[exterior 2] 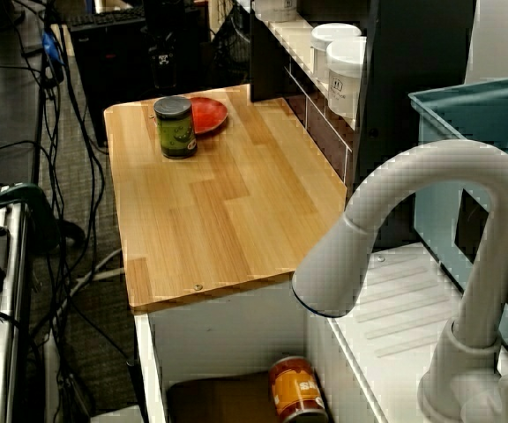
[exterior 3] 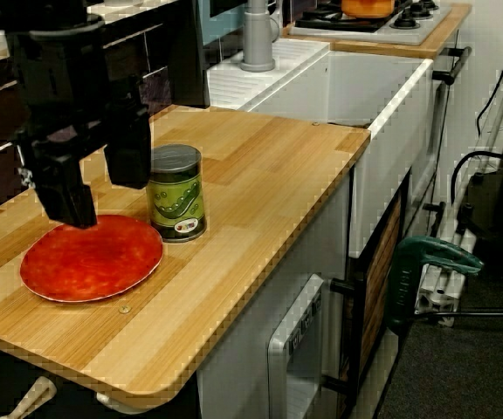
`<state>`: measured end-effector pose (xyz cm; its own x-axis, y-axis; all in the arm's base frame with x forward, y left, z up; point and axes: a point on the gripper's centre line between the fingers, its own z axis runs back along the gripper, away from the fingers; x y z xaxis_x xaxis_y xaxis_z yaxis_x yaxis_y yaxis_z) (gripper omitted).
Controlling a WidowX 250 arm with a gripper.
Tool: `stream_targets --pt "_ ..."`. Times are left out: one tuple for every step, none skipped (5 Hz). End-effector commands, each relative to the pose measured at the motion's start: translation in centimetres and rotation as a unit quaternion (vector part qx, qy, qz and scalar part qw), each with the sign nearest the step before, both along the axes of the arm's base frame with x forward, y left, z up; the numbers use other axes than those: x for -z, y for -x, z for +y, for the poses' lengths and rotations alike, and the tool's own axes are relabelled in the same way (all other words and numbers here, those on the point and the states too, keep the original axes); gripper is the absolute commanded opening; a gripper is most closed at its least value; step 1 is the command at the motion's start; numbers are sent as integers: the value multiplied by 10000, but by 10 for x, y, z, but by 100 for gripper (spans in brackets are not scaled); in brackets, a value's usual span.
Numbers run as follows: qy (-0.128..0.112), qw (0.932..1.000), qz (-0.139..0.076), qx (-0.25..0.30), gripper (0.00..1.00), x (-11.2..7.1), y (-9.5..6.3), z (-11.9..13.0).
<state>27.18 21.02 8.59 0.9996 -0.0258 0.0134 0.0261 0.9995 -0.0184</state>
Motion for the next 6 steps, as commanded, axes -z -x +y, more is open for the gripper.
stream_targets --pt "-456 9990 -13 -7 100 -6 -12 4" --pt "-596 9982 7 64 100 -4 -10 -2" --pt "-650 9975 5 293 100 -3 -2 -13" --pt "-679 9964 -15 515 100 -2 9 -29" --pt "-444 9978 108 487 100 -2 13 -37" --pt "-142 9994 48 297 100 -1 19 -47"
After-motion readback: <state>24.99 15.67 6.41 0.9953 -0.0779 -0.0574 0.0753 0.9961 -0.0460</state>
